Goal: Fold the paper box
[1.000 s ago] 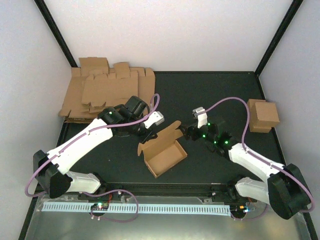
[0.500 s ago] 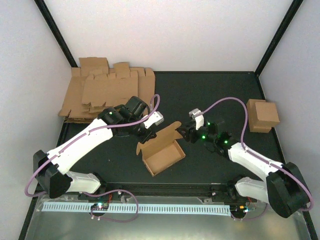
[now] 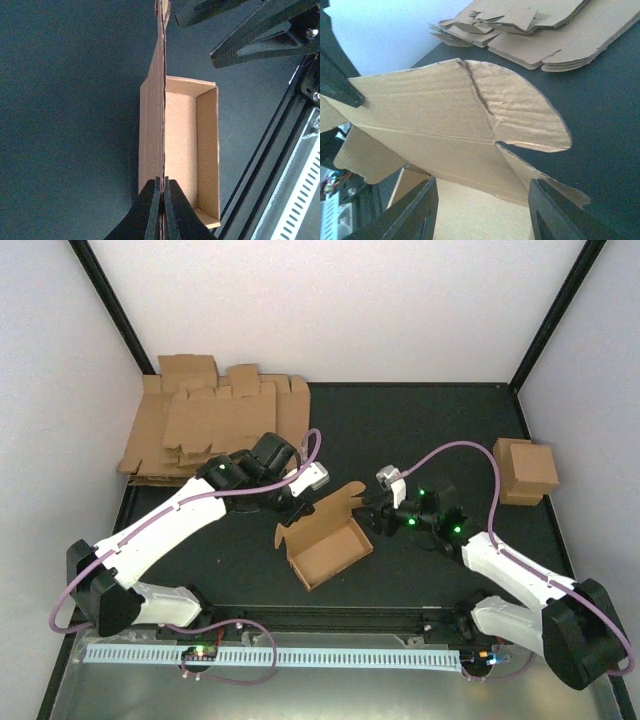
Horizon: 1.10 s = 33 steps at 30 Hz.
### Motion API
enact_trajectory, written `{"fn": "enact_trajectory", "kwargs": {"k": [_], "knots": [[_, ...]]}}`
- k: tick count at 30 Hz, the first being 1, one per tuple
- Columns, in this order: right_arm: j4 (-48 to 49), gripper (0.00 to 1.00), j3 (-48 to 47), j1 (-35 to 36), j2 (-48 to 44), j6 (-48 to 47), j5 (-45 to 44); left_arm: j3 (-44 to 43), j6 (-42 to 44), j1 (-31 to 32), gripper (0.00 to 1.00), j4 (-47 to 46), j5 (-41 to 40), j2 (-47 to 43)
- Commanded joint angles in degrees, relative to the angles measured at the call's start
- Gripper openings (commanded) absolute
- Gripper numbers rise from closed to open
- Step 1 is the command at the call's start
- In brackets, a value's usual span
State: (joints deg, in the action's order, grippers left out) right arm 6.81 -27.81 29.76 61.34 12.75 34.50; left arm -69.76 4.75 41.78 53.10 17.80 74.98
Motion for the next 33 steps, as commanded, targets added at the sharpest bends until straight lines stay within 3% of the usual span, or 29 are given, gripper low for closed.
{"fn": "enact_trajectory", "kwargs": {"k": [1, 6, 13, 17, 19, 22, 27, 33], "knots": [[0.6, 0.53, -0.3, -0.1, -0.8, 0.9, 5.4, -0.1, 0.8, 0.6, 0.02, -1.2, -0.1, -0.9], [0.5, 0.50, -0.2, -0.1, -1.8, 2.0, 5.2, 0.1, 0.7, 1.5, 0.02, -1.7, -2.3, -0.3], [-4.5, 0.50, 1.9, -0.3, -9.1, 5.5, -20.1, 0.3, 0.8, 2.2, 0.02, -1.4, -4.1, 0.3], [-5.7, 0.49, 2.7, -0.9, -10.1, 6.6, -26.1, 0.3, 0.9, 2.6, 0.02, -1.2, -4.5, 0.2], [-7.3, 0.41, 1.6, -1.0, -7.3, 6.8, -27.9, 0.3, 0.9, 2.7, 0.01, -1.3, -4.7, 0.2], [-8.7, 0.22, -1.0, -1.0, -2.0, 6.1, -26.4, 0.2, 0.9, 2.9, 0.02, -1.2, -4.7, 0.1], [-7.8, 0.05, -4.9, -1.1, 4.3, 5.1, -24.8, 0.6, 1.1, 3.3, 0.02, -1.4, -4.7, -0.2], [-8.8, 0.02, -10.0, -1.4, 11.0, 2.2, -11.2, 1.7, 0.9, 3.6, 0.02, -2.6, -4.8, -0.7]]}}
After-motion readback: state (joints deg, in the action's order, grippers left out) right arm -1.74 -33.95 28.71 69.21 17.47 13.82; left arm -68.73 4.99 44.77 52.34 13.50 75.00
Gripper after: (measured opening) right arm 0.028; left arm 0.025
